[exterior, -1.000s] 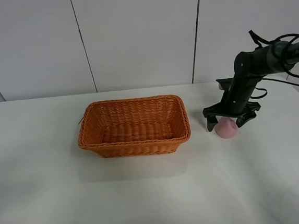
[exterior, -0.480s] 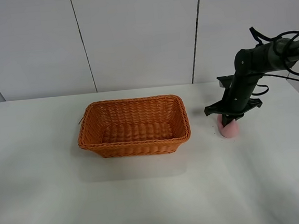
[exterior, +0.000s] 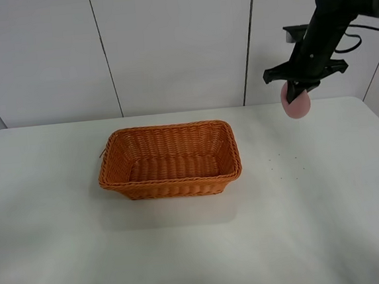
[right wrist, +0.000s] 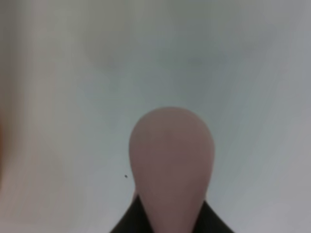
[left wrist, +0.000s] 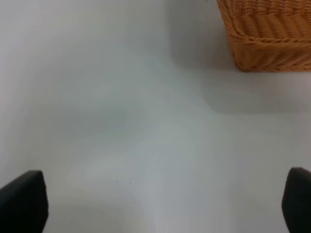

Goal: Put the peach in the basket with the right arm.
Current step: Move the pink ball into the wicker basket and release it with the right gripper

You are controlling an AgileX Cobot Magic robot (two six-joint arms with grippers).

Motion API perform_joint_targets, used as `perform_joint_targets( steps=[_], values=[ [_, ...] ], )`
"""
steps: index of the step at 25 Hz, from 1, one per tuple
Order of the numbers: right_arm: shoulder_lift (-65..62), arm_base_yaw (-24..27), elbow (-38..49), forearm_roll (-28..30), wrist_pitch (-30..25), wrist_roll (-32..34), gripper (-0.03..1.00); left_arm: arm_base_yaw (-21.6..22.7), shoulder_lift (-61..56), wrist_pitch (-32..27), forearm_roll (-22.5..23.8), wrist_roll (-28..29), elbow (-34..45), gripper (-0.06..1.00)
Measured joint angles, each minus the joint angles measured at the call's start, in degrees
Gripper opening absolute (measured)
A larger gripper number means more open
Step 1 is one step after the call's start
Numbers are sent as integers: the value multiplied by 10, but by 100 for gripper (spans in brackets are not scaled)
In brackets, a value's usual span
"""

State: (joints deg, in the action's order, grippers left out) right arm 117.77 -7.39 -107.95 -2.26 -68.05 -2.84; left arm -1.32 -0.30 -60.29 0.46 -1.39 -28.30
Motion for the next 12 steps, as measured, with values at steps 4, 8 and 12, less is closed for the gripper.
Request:
perform_joint_targets(
  steps=[4,8,12],
  values=[
    [0,-27,-62,1,-13,-3,0,0,0,0,0,0,0,99],
    [0,-82,-93,-5,-14,-3,0,0,0,0,0,0,0,99],
    [1,-153,-95,-10,-14,-3,0,0,0,0,0,0,0,99]
  ],
)
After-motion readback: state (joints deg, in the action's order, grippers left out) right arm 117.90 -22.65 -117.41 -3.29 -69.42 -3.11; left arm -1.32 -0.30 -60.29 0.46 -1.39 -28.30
